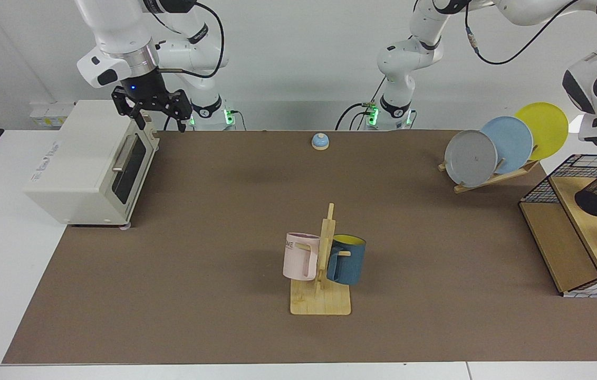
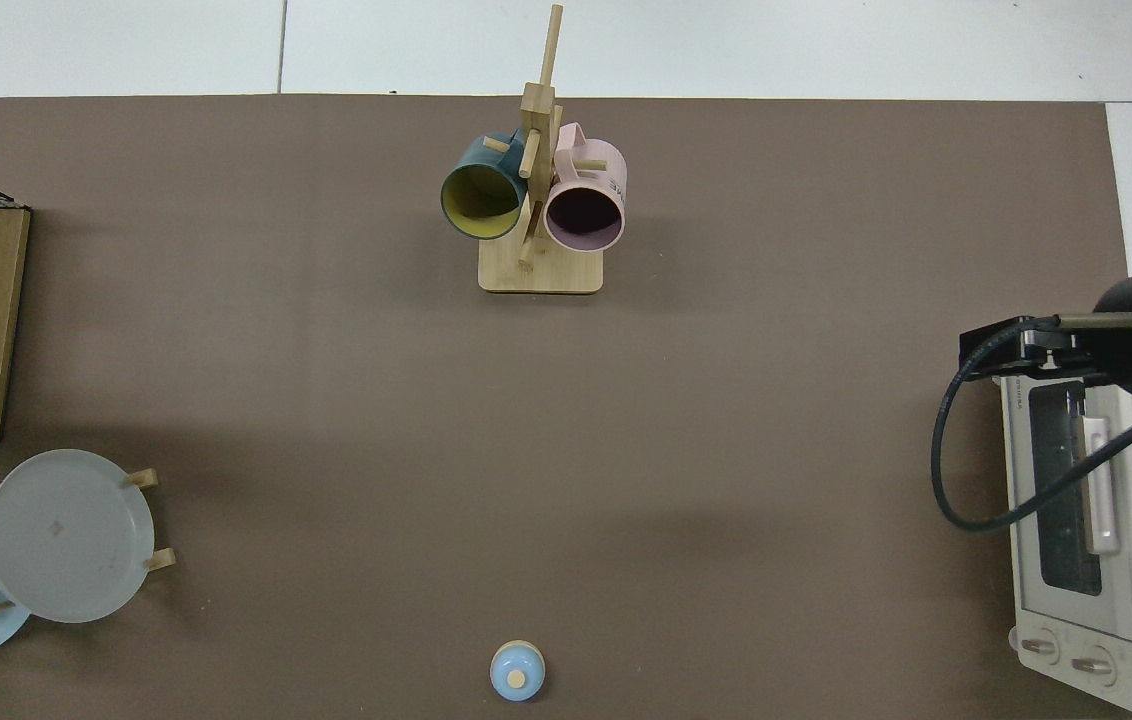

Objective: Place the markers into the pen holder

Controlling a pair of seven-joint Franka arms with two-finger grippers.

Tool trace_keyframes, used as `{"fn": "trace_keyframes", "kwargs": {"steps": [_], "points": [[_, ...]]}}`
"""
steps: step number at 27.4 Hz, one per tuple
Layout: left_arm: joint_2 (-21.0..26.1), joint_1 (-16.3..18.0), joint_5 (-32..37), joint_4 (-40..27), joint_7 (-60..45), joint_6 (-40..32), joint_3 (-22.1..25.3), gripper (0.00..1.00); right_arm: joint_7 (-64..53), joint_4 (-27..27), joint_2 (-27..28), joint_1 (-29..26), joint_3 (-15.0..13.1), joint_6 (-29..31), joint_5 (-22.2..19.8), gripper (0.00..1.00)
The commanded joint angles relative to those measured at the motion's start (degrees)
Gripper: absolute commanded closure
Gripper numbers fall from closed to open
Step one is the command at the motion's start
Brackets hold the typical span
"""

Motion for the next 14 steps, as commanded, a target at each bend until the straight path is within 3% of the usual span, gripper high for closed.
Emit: {"fn": "trace_keyframes", "kwargs": {"steps": [1, 14], "points": [[1.9, -1.1, 0.1, 1.2, 0.4, 0.9, 1.3, 1.0, 0.0, -1.3, -1.1, -0.7, 0.4, 1.5, 1.2, 0.0], [4.1, -1.1, 0.7, 1.2, -1.0, 1.4, 1.2, 1.0, 0.0, -1.3, -1.1, -0.7, 0.4, 1.5, 1.2, 0.0]]}}
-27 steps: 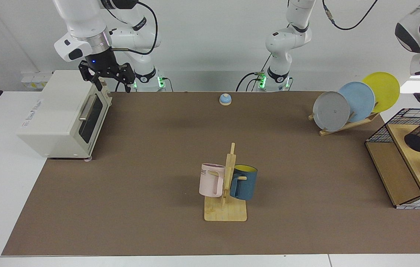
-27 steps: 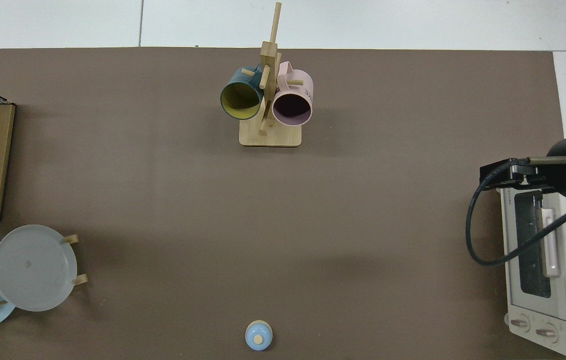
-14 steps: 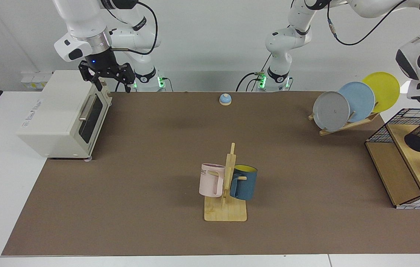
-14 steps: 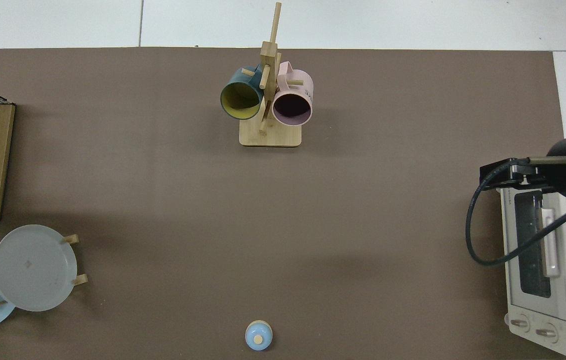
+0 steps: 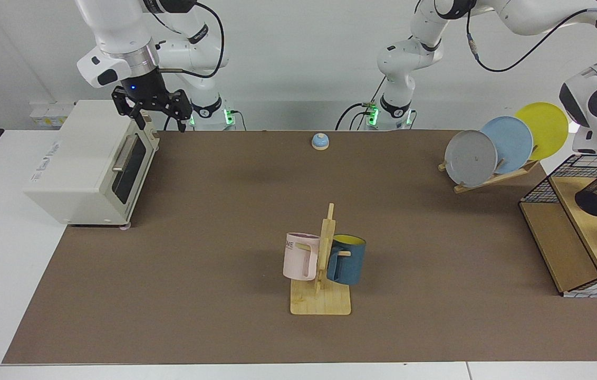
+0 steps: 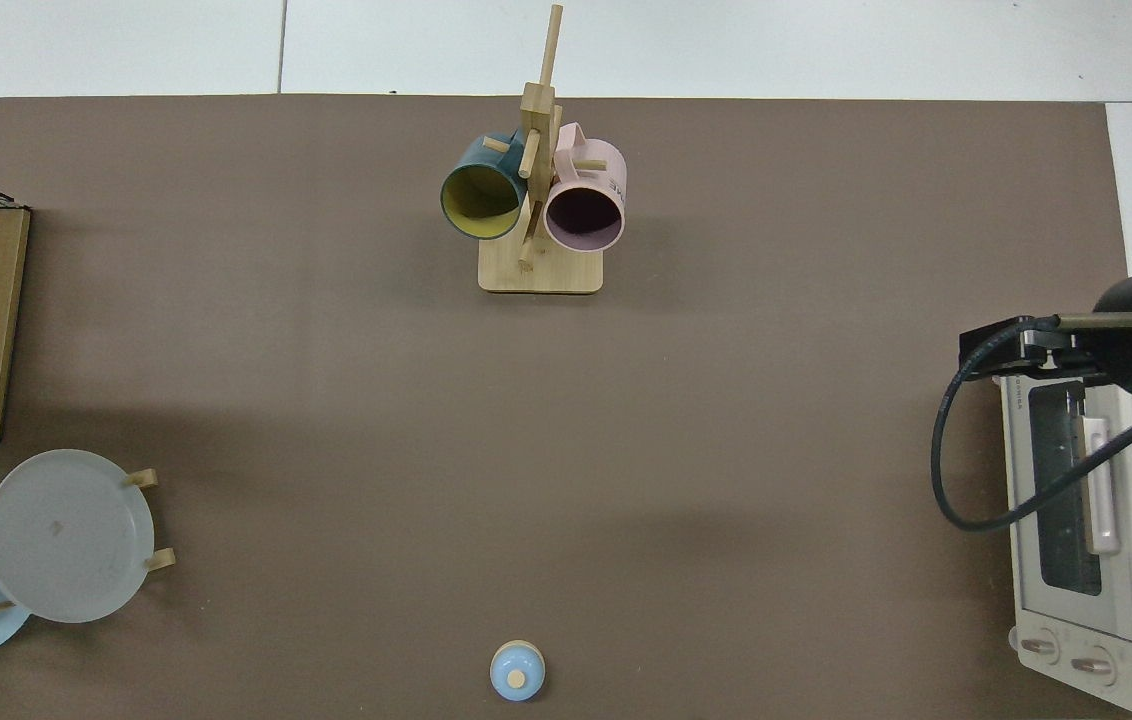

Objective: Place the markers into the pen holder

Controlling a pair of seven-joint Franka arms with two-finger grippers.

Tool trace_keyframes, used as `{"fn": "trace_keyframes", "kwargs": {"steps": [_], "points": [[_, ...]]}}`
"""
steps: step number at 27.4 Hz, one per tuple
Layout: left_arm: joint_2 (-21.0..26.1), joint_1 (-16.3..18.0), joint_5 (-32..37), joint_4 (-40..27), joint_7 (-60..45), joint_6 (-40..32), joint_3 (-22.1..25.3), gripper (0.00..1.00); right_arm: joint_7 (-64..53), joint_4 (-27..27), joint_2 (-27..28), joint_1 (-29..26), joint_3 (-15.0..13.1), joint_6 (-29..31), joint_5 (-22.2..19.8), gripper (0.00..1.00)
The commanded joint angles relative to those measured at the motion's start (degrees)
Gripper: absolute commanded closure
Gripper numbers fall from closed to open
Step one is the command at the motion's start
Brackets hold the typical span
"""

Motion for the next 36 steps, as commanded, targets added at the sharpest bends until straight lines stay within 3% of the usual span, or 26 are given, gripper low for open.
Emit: {"fn": "trace_keyframes", "kwargs": {"steps": [1, 36], "points": [[1.5, -1.0, 0.7, 1.2, -0.9, 0.7, 1.1, 1.0, 0.0, -1.3, -1.1, -0.7, 0.4, 1.5, 1.2, 0.0], [1.5, -0.9, -1.1, -0.1, 0.9, -0.6, 1.1, 1.0, 0.0, -1.3, -1.1, -0.7, 0.4, 1.5, 1.2, 0.0]]}}
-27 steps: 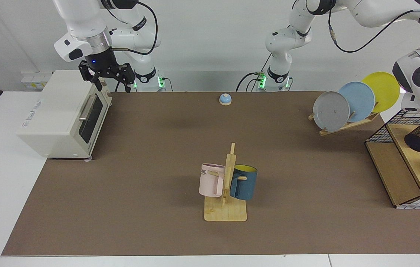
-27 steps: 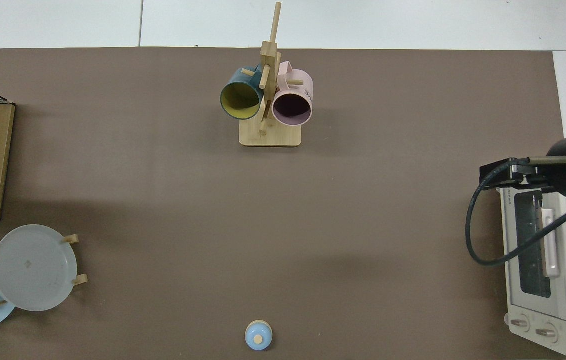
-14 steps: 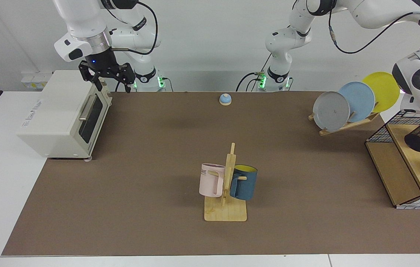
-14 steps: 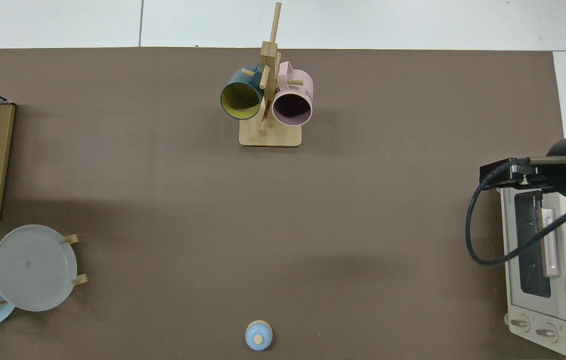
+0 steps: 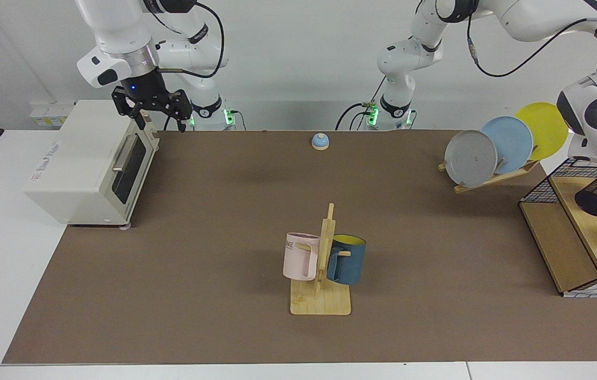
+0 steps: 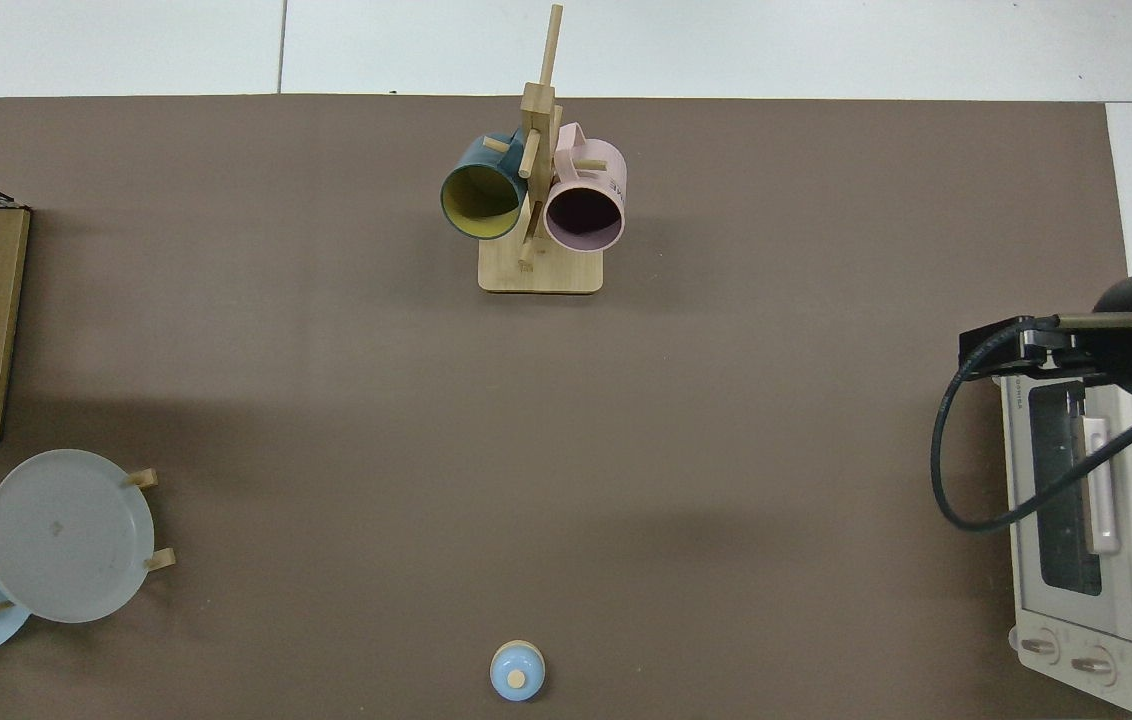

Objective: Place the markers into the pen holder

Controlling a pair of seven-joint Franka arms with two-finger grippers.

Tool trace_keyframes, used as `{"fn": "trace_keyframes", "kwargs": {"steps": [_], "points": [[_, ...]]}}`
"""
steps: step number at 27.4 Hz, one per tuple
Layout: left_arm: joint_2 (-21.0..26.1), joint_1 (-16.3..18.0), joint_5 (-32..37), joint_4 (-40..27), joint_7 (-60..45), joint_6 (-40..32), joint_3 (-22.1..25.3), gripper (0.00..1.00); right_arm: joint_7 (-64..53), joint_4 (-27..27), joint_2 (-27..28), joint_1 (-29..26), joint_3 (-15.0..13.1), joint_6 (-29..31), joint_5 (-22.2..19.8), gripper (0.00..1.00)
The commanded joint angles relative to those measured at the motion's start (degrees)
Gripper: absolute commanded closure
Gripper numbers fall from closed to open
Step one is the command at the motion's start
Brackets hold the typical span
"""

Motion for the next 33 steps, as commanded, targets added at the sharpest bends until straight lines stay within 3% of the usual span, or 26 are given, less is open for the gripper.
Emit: {"fn": "trace_keyframes", "kwargs": {"steps": [1, 3, 9, 15, 19, 33], "points": [[0.0, -0.9, -0.8, 0.1, 0.8, -0.7, 0.9, 1.0, 0.0, -1.3, -1.1, -0.7, 0.3, 1.5, 1.2, 0.0], [0.0, -0.9, -0.9, 0.1, 0.8, -0.7, 0.9, 0.99, 0.0, -1.3, -1.1, -0.7, 0.4, 1.5, 1.2, 0.0], [0.0, -0.9, -1.2, 0.2, 1.9, -0.7, 1.0, 0.79, 0.0, -1.3, -1.1, -0.7, 0.4, 1.5, 1.2, 0.0], [0.0, -0.8, -1.2, 0.4, 2.1, -0.7, 1.0, 0.76, 0.0, -1.3, -1.1, -0.7, 0.4, 1.5, 1.2, 0.0], [0.1, -0.8, -1.2, 0.5, 2.1, -0.7, 1.0, 0.65, 0.0, -1.3, -1.1, -0.7, 0.4, 1.5, 1.2, 0.0], [-1.2, -1.8, -1.2, 1.9, 2.7, -2.7, 1.3, 0.62, 0.0, -1.3, -1.1, -0.7, 0.3, 1.5, 1.2, 0.0]]}}
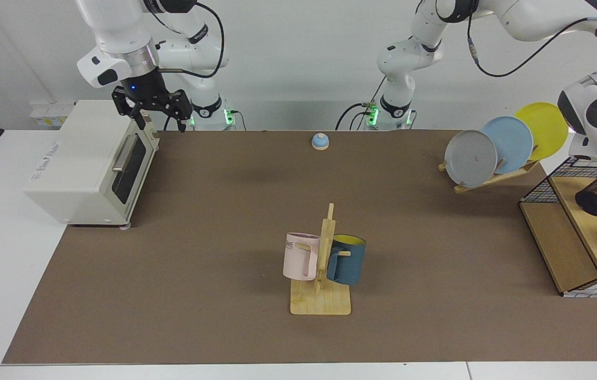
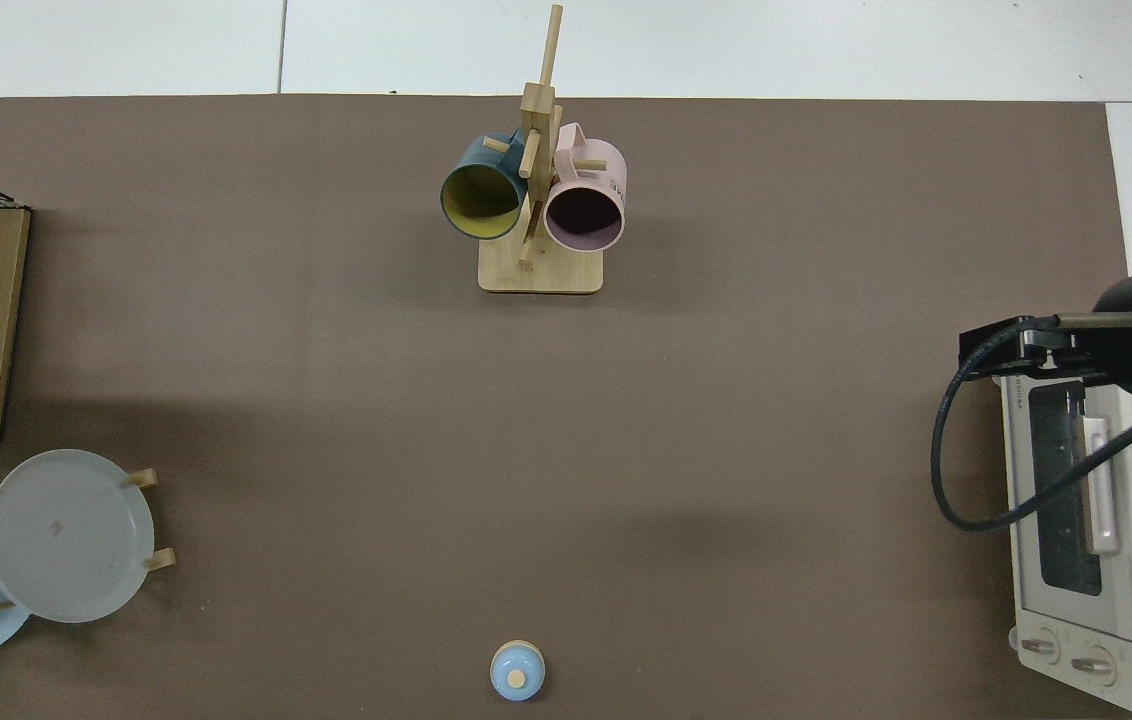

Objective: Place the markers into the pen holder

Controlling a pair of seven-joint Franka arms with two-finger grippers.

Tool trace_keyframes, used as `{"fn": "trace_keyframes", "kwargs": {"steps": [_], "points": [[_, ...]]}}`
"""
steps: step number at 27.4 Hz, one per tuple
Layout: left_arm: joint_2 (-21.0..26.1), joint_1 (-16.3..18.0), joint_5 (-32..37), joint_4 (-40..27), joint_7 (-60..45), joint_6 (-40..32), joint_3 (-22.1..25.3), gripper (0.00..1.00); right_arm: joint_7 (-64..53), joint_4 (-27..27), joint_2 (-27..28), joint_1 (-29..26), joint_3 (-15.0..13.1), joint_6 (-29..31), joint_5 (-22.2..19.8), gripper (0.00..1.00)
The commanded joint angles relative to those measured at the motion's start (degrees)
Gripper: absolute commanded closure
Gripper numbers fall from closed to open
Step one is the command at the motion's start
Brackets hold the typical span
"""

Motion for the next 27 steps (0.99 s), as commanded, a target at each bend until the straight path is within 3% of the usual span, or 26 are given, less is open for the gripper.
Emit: {"fn": "trace_keyframes", "kwargs": {"steps": [1, 9, 15, 18, 21, 25, 27], "points": [[-1.5, -2.2, -1.0, 1.6, 1.8, -3.2, 1.2, 0.62, 0.0, -1.3, -1.1, -0.7, 0.3, 1.5, 1.2, 0.0], [-6.8, -5.4, -3.6, 1.7, 2.1, -9.2, 1.2, 0.54, 0.0, -1.3, -1.1, -0.7, 0.4, 1.5, 1.2, 0.0], [-12.4, -7.0, -11.5, 1.7, 1.7, -14.0, 0.8, 0.34, 0.0, -1.3, -1.1, -0.7, 0.3, 1.5, 1.2, 0.0], [-15.3, -8.4, -16.6, 1.7, 0.8, -16.5, 0.9, 0.19, 0.0, -1.3, -1.1, -0.7, 0.3, 1.5, 1.2, 0.0], [-17.7, -9.1, -20.2, 1.7, -3.8, -19.3, 0.4, 0.16, 0.0, -1.3, -1.1, -0.7, 0.4, 1.5, 1.2, 0.0], [-19.0, -10.3, -25.0, 1.7, -14.8, -24.7, -1.3, 0.0, 0.0, -1.3, -1.1, -0.7, 0.3, 1.5, 1.2, 0.0], [-19.3, -10.7, -29.3, 1.5, -19.7, -26.8, -1.4, 0.0, 0.0, -1.3, -1.1, -0.7, 0.3, 1.5, 1.2, 0.0]]}}
